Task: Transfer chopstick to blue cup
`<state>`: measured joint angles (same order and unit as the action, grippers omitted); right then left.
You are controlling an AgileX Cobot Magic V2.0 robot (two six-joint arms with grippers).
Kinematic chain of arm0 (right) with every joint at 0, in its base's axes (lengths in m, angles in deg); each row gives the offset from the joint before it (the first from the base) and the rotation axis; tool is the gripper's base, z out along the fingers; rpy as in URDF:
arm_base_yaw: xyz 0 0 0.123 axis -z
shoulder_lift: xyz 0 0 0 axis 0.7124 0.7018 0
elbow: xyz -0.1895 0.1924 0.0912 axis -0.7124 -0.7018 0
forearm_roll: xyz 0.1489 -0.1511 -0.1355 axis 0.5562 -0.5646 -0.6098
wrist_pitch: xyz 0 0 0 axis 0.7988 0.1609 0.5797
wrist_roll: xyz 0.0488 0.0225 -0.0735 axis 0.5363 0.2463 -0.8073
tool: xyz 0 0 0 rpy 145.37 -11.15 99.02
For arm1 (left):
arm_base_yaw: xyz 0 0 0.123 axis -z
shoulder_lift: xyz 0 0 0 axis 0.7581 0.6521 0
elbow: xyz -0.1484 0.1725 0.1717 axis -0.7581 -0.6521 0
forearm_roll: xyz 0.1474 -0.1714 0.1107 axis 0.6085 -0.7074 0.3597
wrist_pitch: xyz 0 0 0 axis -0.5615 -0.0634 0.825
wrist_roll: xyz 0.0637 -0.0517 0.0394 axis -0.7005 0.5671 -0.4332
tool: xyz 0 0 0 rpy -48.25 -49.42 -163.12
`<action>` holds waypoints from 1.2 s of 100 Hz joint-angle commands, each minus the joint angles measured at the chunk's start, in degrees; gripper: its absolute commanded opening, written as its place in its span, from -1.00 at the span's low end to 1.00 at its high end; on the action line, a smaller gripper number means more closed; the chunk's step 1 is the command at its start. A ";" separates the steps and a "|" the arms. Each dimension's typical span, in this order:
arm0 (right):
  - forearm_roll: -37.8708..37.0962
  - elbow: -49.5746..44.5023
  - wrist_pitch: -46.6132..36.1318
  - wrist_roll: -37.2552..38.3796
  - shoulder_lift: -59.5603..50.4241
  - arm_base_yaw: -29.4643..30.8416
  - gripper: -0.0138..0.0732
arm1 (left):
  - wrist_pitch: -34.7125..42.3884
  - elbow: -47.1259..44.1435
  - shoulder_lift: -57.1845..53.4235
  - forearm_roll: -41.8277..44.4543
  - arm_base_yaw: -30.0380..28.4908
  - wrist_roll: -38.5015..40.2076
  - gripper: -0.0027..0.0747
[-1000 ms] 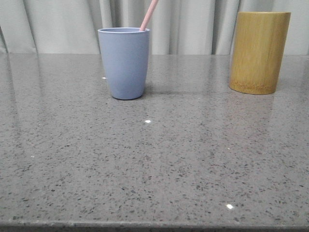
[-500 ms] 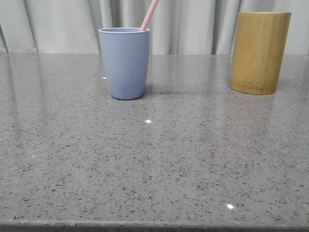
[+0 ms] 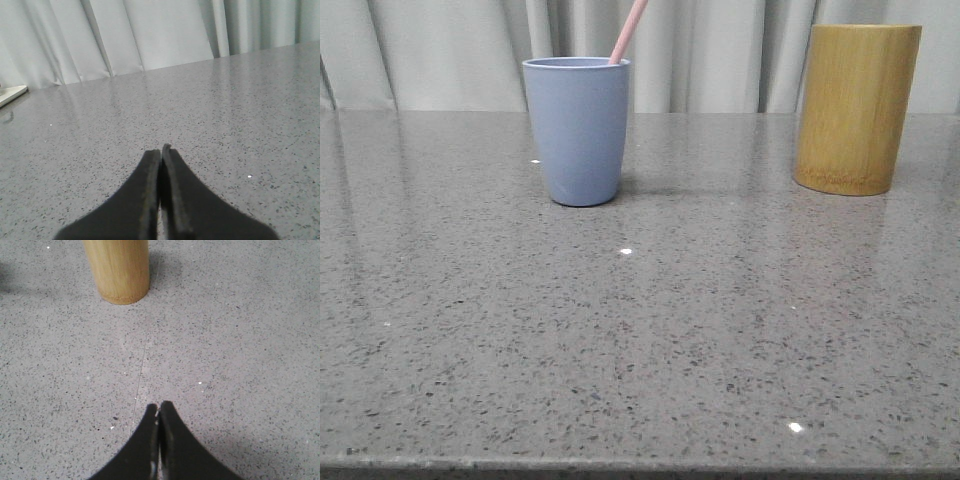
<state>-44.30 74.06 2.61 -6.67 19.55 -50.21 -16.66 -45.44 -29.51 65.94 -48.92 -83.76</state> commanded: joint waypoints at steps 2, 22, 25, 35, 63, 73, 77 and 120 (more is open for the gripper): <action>-0.15 1.44 -3.48 -0.09 0.16 0.39 -0.84 | 4.99 -0.47 -1.91 0.07 -0.12 0.51 -0.98; -0.15 1.44 -3.48 -0.09 0.16 0.39 -0.84 | 4.99 -0.47 -1.91 0.07 -0.12 0.51 -0.98; -0.15 1.44 -3.48 -0.09 0.16 0.39 -0.84 | 4.99 -0.47 -1.91 0.07 -0.12 0.51 -0.98; -0.15 1.44 -3.48 -0.09 0.16 0.39 -0.84 | 4.99 -0.47 -1.91 0.07 -0.12 0.51 -0.98; -0.15 1.44 -3.48 -0.09 0.16 0.39 -0.84 | 4.99 -0.47 -1.91 0.07 -0.12 0.51 -0.98; -1.76 1.39 -4.18 -0.19 0.16 0.39 -0.84 | 4.99 -0.47 -1.91 0.07 -0.12 0.51 -0.98; -2.70 1.23 -5.52 -0.19 -0.17 0.39 -0.84 | 4.99 -0.47 -1.91 0.07 -0.12 0.51 -0.98; -7.04 -17.72 -29.24 -0.19 -16.78 0.39 -0.84 | 4.89 -0.47 -1.91 0.07 -0.12 0.51 -0.98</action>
<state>-49.63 58.99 -18.04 -6.67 4.65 -50.21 -16.58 -45.44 -29.51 66.06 -48.92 -83.73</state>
